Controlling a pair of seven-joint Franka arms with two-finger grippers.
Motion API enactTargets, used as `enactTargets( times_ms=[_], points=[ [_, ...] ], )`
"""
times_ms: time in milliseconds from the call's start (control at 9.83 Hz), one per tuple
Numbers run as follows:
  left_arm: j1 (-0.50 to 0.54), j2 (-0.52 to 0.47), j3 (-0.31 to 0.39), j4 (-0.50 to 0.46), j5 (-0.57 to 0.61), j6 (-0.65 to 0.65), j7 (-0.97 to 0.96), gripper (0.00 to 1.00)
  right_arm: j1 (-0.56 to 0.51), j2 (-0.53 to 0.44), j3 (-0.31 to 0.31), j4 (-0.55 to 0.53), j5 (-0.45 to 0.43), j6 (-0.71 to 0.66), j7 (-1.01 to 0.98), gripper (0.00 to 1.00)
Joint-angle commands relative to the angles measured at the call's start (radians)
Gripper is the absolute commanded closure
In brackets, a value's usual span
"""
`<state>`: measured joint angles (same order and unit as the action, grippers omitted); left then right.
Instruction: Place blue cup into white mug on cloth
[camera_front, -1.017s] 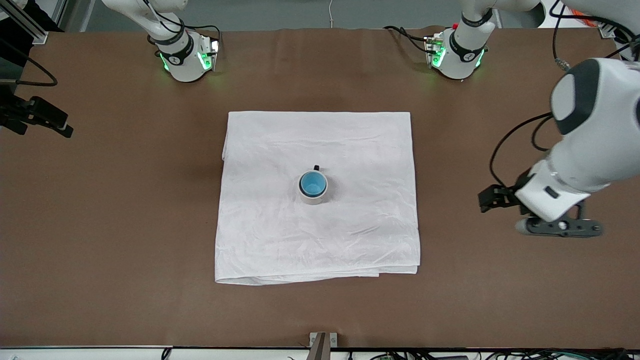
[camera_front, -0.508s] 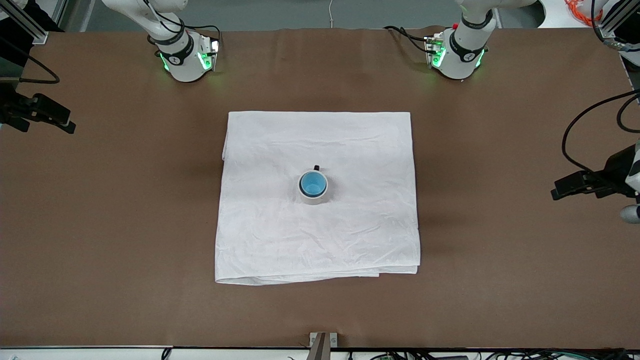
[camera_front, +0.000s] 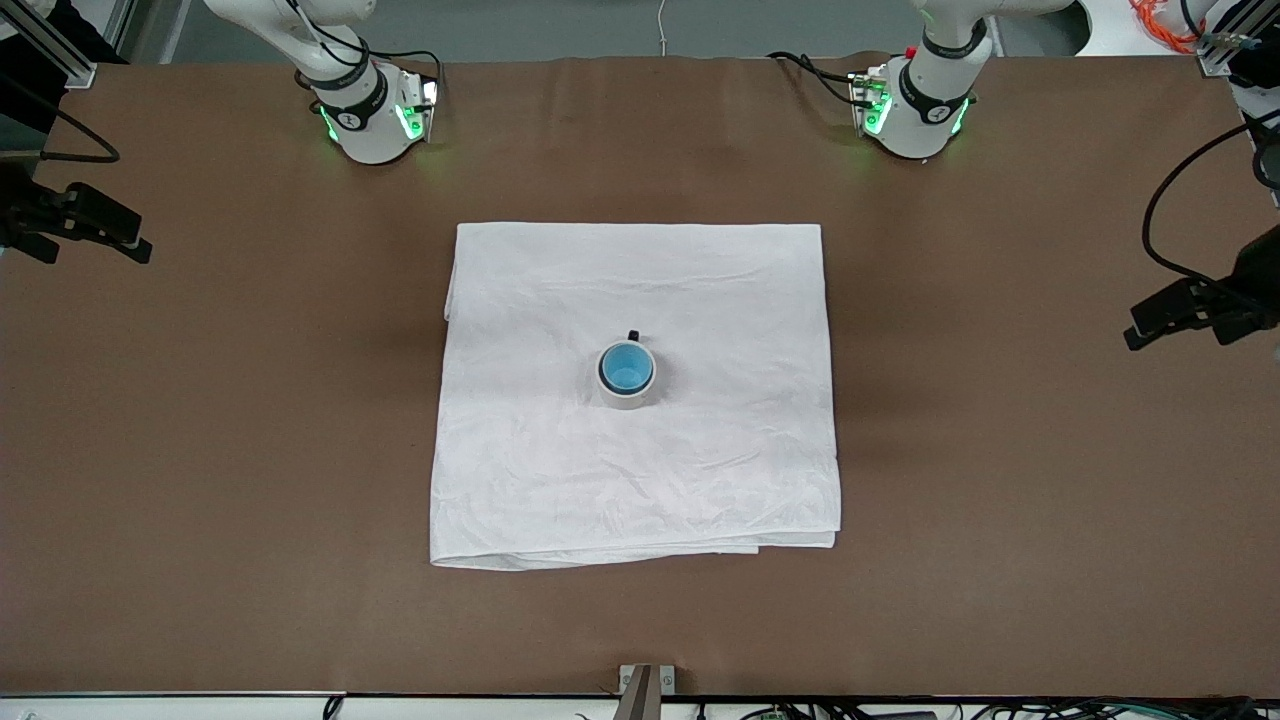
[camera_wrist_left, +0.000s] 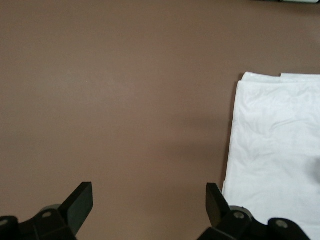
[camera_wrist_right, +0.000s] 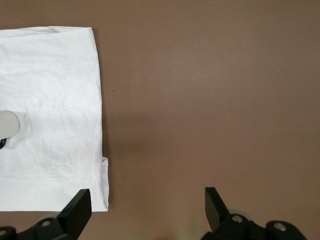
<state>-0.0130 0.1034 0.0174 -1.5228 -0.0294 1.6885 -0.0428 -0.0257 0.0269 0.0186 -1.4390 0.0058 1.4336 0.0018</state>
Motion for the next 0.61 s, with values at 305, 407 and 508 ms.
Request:
enactTargets(
  times_ms=[305, 407, 508],
  points=[
    [-0.001, 0.001, -0.014, 0.027, 0.032, 0.022, 0.007, 0.0, -0.011, -0.03, 0.001, -0.024, 0.006, -0.005, -0.016, 0.0],
    [-0.004, -0.002, -0.017, 0.027, 0.039, 0.022, 0.007, 0.0, -0.011, -0.03, 0.001, -0.024, 0.006, -0.007, -0.016, 0.0],
    [-0.005, -0.007, -0.034, 0.026, 0.045, 0.014, 0.001, 0.0, -0.011, -0.03, 0.001, -0.024, 0.006, -0.007, -0.016, 0.0]
  ],
)
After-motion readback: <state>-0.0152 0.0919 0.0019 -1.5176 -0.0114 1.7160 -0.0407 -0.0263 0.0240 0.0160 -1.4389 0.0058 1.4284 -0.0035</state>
